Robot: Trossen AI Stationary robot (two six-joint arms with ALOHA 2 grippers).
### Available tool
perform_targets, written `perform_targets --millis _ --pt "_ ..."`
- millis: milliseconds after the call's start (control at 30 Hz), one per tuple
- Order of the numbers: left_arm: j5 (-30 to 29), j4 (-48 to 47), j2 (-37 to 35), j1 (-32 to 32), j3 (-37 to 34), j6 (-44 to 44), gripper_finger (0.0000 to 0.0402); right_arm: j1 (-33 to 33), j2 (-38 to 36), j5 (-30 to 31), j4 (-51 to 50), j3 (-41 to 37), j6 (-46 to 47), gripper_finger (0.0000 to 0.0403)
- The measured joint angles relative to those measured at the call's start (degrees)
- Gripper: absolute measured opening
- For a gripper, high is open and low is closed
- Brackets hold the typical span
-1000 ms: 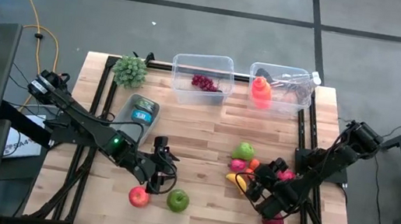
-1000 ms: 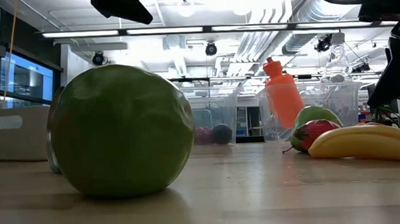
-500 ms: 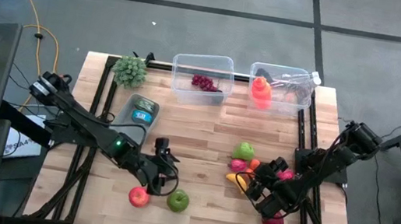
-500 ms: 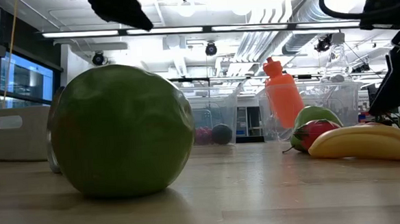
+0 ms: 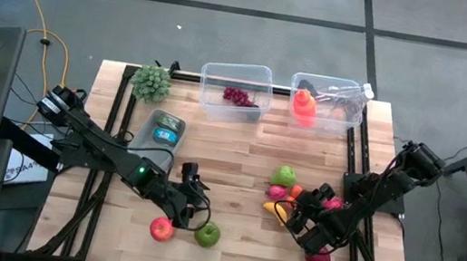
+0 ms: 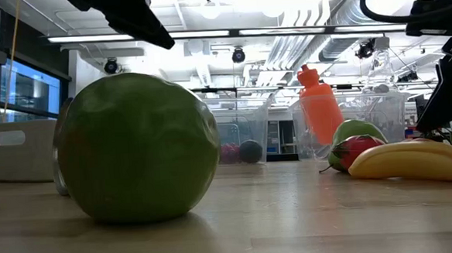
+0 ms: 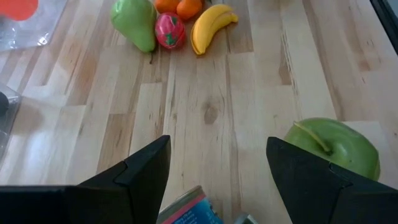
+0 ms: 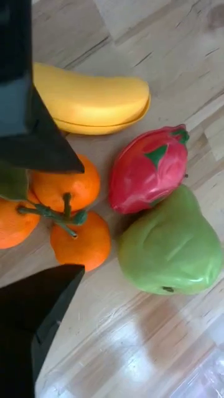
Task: Pick & Place Food Item
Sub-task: Put the tangerine into the left transparent bin
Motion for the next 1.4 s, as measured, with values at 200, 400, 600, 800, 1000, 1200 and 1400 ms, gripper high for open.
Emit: perform_targets --millis 200,400,600,800,1000,1200,1400 --pt "0.0 0.0 0.0 0.0 0.0 0.3 0.0255 -0.3 0.0 -0.2 0.0 0.0 -1.6 0.0132" --pt "0.0 0.0 0.0 0.0 0.0 0.3 0.0255 -2.7 0.0 -4.4 0.3 0.1 -5.6 0.0026" --pt "0.0 0.0 0.0 0.0 0.0 0.4 0.0255 -3.7 0.0 -3.7 3.2 0.1 -10.5 0.0006" --pt "0.0 0.0 0.0 0.0 0.0 2.1 0.0255 -3.7 0.0 -3.3 3.6 0.1 -11.9 0.0005" --pt "0.0 0.0 0.0 0.0 0.0 2.0 0.0255 -3.7 -0.2 -2.2 3.0 0.1 -14.9 0.0004" --pt "0.0 0.0 0.0 0.0 0.0 2.0 0.0255 -3.2 -0.6 -0.3 2.5 2.3 -16.0 0.0004" --pt "0.0 0.0 0.0 0.0 0.1 1.9 0.0255 -2.4 -0.7 3.8 1.5 7.7 -21.1 0.0004"
